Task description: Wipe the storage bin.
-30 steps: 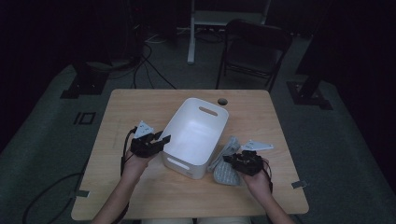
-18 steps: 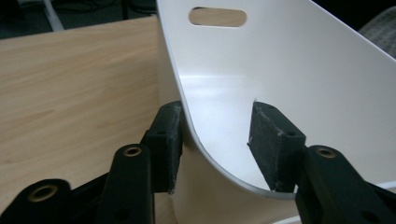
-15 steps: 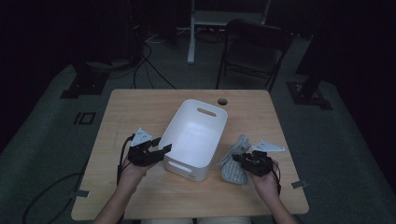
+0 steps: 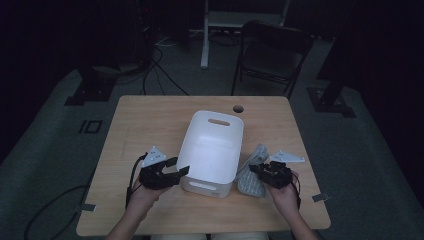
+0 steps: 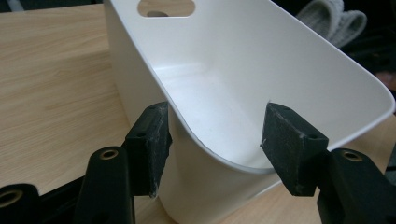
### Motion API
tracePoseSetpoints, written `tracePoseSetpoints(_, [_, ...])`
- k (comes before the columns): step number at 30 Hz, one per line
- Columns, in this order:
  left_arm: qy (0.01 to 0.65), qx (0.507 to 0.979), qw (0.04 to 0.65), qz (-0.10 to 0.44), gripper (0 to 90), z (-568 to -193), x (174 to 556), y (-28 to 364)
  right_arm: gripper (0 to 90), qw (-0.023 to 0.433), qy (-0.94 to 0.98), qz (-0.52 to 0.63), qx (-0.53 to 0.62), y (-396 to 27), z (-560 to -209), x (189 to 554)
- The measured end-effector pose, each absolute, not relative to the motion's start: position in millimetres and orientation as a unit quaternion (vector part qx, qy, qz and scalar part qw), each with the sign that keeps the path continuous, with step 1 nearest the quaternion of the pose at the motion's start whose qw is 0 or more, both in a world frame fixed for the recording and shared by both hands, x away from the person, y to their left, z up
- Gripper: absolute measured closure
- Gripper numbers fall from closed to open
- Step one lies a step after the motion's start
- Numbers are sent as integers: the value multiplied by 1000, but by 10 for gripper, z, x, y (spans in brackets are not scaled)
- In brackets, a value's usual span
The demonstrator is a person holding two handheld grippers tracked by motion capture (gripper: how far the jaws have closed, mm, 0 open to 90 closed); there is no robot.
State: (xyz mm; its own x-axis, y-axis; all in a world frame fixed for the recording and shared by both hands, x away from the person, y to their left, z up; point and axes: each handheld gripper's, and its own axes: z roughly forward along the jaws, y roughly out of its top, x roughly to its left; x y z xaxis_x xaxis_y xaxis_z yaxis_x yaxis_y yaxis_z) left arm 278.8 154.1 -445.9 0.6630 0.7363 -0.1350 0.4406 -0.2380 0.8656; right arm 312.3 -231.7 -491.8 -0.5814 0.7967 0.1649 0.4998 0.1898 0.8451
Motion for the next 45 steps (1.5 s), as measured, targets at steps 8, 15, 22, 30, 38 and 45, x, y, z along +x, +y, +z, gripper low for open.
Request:
tracePoseSetpoints(8, [354, 784, 491, 133, 406, -4416, 2657, 1461, 729, 158, 749, 473, 436, -2381, -4918, 3137])
tracePoseSetpoints(15, [336, 780, 509, 140, 379, -4301, 2732, 1516, 729, 159, 747, 478, 435, -2411, -4903, 3130])
tracePoseSetpoints(22, [319, 768, 537, 139, 379, -4158, 3035, 1598, 729, 159, 747, 479, 433, -2411, -4897, 3120])
tracePoseSetpoints(30, [299, 770, 540, 163, 413, -4080, 3496, 1564, 729, 159, 747, 482, 430, -2421, -4887, 3122])
tracePoseSetpoints(38, [294, 773, 532, 180, 415, -4085, 3881, 1535, 729, 157, 746, 484, 431, -2427, -4886, 3117])
tracePoseSetpoints(45, [291, 781, 523, 179, 413, -4140, 4325, 1456, 729, 154, 747, 484, 430, -2432, -4905, 3129])
